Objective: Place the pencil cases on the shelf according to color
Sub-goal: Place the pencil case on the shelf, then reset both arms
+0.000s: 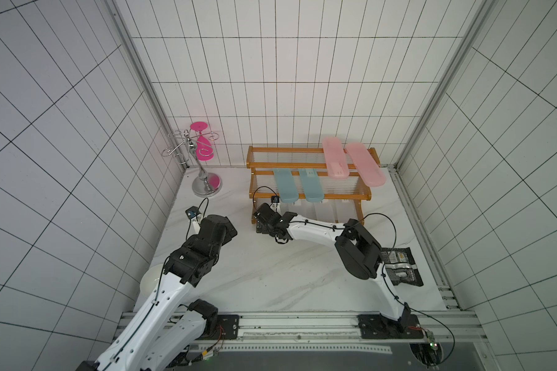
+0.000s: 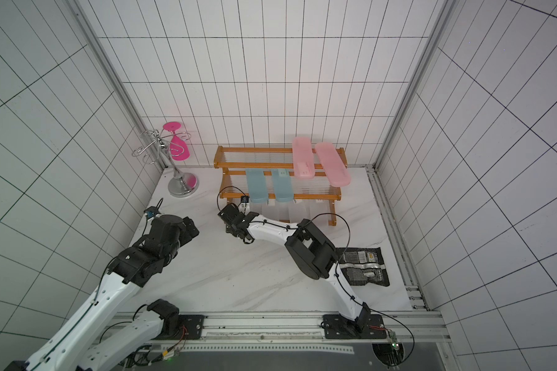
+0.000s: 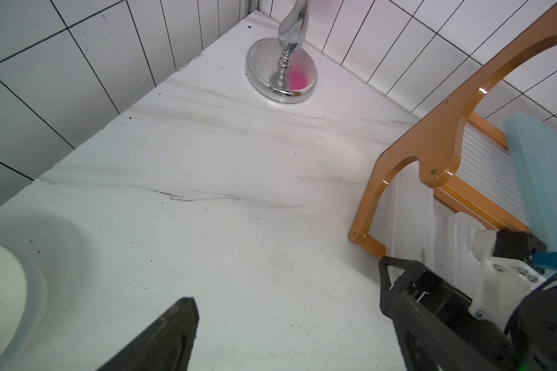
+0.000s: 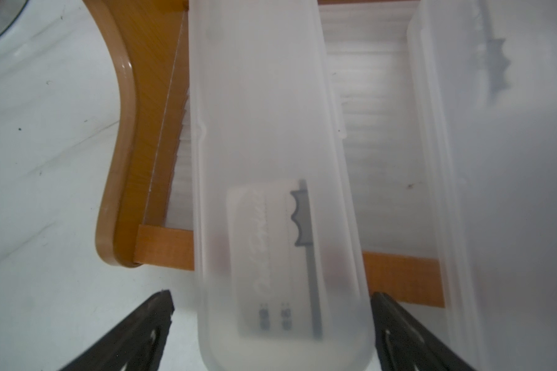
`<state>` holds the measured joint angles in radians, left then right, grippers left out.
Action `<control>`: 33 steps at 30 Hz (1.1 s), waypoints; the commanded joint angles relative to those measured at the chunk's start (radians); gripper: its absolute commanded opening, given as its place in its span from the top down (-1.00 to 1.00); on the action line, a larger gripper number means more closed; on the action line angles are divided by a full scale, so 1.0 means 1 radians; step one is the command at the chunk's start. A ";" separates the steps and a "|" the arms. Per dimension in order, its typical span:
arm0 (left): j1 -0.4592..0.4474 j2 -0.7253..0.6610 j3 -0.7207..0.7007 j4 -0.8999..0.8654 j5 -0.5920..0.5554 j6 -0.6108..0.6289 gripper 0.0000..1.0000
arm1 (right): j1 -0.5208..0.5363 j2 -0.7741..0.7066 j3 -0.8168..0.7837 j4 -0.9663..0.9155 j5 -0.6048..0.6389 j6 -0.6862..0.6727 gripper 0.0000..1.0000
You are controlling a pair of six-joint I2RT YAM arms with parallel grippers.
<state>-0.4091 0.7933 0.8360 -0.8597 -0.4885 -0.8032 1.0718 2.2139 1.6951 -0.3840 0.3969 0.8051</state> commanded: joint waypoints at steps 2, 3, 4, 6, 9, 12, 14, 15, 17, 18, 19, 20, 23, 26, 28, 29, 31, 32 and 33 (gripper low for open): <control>0.006 -0.050 0.041 -0.019 -0.030 0.023 -0.97 | 0.036 -0.147 -0.071 0.004 0.044 -0.002 -0.98; 0.006 -0.063 0.043 -0.017 -0.026 0.036 -0.97 | 0.045 -0.179 -0.092 0.003 0.057 -0.006 -0.98; 0.005 -0.077 0.044 -0.002 -0.015 0.060 -0.97 | 0.053 -0.205 -0.113 0.004 0.064 -0.010 -0.98; -0.002 -0.106 0.048 0.029 0.017 0.124 -0.97 | 0.074 -0.275 -0.173 0.023 0.094 -0.037 -0.98; -0.011 -0.141 0.051 0.070 0.019 0.167 -0.96 | 0.106 -0.373 -0.271 0.029 0.160 -0.091 -0.98; -0.016 -0.149 0.047 0.127 0.002 0.224 -0.97 | 0.119 -0.519 -0.395 0.008 0.249 -0.110 -0.98; -0.017 -0.145 0.030 0.184 -0.006 0.268 -0.97 | 0.116 -0.632 -0.492 0.001 0.323 -0.122 -0.98; -0.017 -0.144 0.013 0.226 -0.011 0.293 -0.97 | 0.113 -0.705 -0.541 -0.004 0.368 -0.137 -0.98; -0.017 -0.141 -0.029 0.326 -0.014 0.331 -0.97 | 0.088 -0.832 -0.624 -0.028 0.439 -0.159 -0.98; -0.017 -0.140 -0.060 0.386 -0.012 0.351 -0.97 | 0.058 -0.899 -0.667 -0.037 0.448 -0.179 -0.98; -0.016 -0.138 -0.094 0.462 -0.004 0.376 -0.97 | 0.023 -0.953 -0.703 -0.038 0.435 -0.207 -0.98; -0.015 -0.137 -0.133 0.545 0.021 0.414 -0.97 | -0.023 -1.009 -0.743 -0.033 0.409 -0.255 -0.98; 0.010 -0.110 -0.238 0.756 0.030 0.411 -0.98 | -0.172 -1.132 -0.830 -0.047 0.385 -0.350 -0.98; 0.066 -0.056 -0.286 0.855 0.019 0.394 -0.97 | -0.333 -1.222 -0.901 -0.033 0.346 -0.465 -0.98; 0.118 -0.011 -0.304 0.893 0.015 0.398 -0.97 | -0.440 -1.268 -0.936 -0.006 0.308 -0.549 -0.98; 0.141 0.016 -0.314 0.921 0.017 0.425 -0.98 | -0.501 -1.289 -0.954 0.015 0.272 -0.592 -0.98; 0.175 0.069 -0.331 0.980 0.005 0.486 -0.97 | -0.607 -1.319 -0.996 0.078 0.217 -0.656 -0.98; 0.194 0.102 -0.335 1.005 -0.003 0.508 -0.98 | -0.665 -1.332 -1.024 0.120 0.198 -0.659 -0.98; 0.214 0.133 -0.339 1.021 -0.012 0.513 -0.98 | -0.723 -1.339 -1.049 0.159 0.161 -0.651 -0.98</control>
<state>-0.2283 0.8734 0.5140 0.0208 -0.4774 -0.3637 0.4618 0.9039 0.7094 -0.3347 0.6525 0.2539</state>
